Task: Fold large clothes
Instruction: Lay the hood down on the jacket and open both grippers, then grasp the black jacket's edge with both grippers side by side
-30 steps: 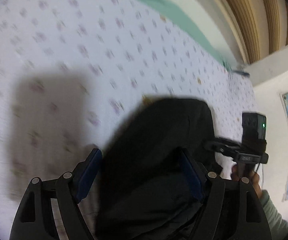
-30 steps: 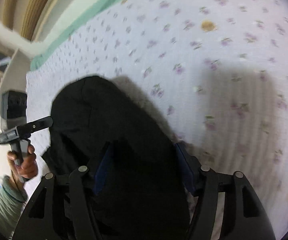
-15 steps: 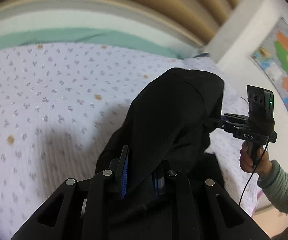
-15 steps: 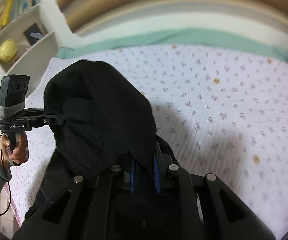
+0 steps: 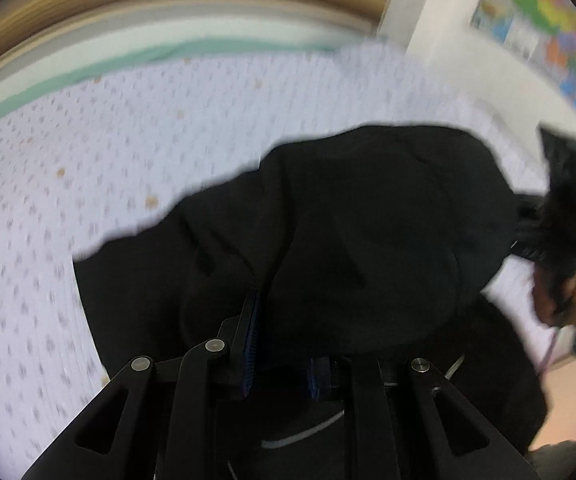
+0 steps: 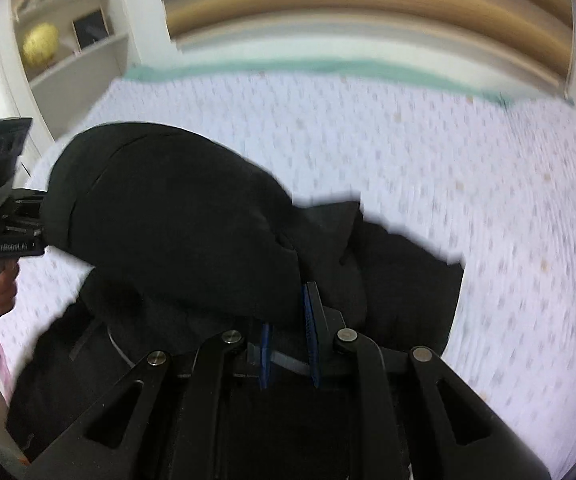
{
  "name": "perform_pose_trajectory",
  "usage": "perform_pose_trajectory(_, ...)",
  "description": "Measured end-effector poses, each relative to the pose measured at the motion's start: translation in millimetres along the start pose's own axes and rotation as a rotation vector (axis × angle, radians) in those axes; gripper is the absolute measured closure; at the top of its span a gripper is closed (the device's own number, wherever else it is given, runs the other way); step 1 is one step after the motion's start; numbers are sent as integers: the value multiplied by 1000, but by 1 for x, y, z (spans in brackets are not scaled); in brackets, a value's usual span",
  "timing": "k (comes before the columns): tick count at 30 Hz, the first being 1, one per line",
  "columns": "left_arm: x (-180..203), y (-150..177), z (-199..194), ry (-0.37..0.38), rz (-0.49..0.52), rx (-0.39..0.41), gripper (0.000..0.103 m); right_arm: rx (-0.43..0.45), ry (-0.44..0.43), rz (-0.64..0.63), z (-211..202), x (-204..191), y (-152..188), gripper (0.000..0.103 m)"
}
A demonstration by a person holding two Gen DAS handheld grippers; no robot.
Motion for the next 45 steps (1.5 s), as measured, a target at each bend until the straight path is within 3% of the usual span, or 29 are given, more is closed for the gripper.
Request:
perform_pose_trajectory(3,7,40,14,-7,2,-17,83,-17,10,16,12,0,32,84)
perform_pose_trajectory(5,8,64,20,-36,5,-14,83,-30,-19,53,20,2,59,83)
perform_pose_trajectory(9,3,94,20,-16,-39,14,83,-50,-67,140,24,8,105,83)
perform_pose_trajectory(12,-7,105,1,9,-84,31,82,-28,-106,210,5,13,112,82)
perform_pose_trajectory(14,-19,103,-26,25,-116,80,82,18,-104,207,-18,14,96,75)
perform_pose_trajectory(16,-28,90,-53,22,-139,142,81,84,-124,182,-41,8,65,48)
perform_pose_trajectory(17,-33,79,-67,26,-152,178,74,124,-139,160,-51,2,47,36)
perform_pose_trajectory(18,-36,65,-81,32,-161,216,60,166,-141,125,-59,-8,25,35)
perform_pose_trajectory(20,-35,41,-98,65,-178,275,43,221,-161,85,-66,-27,-13,35)
perform_pose_trajectory(22,-29,14,-97,120,-201,292,43,252,-175,75,-58,-38,-40,35)
perform_pose_trajectory(25,-15,-8,-63,205,-237,252,43,187,-163,123,-13,-38,-53,34)
perform_pose_trajectory(27,-2,-2,-26,326,-273,151,43,84,-247,170,14,-42,-23,35)
perform_pose_trajectory(30,11,37,17,387,-336,37,43,3,-198,158,34,-41,30,36)
perform_pose_trajectory(34,23,89,51,338,-350,-16,44,-109,-116,166,64,-35,94,36)
perform_pose_trajectory(36,21,94,55,344,-370,-13,44,-86,-55,134,69,-36,104,36)
perform_pose_trajectory(38,27,93,52,265,-305,-11,45,-88,-1,120,68,-39,102,36)
perform_pose_trajectory(41,36,90,30,165,-210,24,45,-80,-37,152,56,-44,97,36)
perform_pose_trajectory(45,43,93,-20,130,-147,146,45,27,-84,101,9,-62,92,36)
Point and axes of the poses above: each gripper's, at about its wrist camera, not at the fingertips, and z roughly the way its jaws point, x to its right, y to its underside, the point moved 8 cm from there along z, roughly the way its jaws point, and after that the axes turned 12 degrees about -y, right-handed, at the moved point
